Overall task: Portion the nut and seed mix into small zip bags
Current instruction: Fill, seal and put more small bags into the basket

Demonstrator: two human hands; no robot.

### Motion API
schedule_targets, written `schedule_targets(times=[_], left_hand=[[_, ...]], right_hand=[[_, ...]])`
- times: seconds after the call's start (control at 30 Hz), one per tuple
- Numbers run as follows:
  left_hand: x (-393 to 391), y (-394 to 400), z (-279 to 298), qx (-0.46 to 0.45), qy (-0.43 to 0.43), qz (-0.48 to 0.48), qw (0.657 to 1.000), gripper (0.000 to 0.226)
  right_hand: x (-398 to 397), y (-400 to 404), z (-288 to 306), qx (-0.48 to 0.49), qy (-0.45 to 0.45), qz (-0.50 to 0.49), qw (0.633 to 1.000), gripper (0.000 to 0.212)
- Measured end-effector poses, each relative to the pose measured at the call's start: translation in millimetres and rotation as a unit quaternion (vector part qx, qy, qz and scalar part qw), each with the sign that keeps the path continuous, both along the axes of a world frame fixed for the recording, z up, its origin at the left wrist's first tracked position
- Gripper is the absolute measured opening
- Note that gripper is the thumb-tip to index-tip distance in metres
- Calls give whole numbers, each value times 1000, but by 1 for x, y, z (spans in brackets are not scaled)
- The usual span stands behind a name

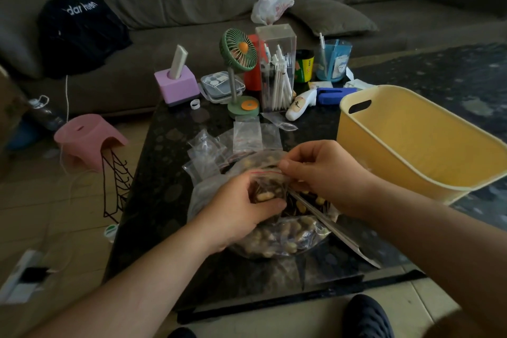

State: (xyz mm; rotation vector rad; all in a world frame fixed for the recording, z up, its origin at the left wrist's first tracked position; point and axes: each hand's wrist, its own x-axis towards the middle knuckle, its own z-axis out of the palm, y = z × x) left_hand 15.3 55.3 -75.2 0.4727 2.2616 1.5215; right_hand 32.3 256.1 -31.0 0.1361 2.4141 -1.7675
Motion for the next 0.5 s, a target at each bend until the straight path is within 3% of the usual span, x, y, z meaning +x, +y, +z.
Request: schedule_targets(times=[0.2, 0.5], left_hand=[[-1, 3, 3, 112, -64, 65, 990, 47], [0, 0, 9, 133, -111, 62, 983, 25]], right_hand=[[2, 4, 8, 3, 0, 28, 1000, 11], [0, 4, 4, 35, -7, 10, 999, 4]])
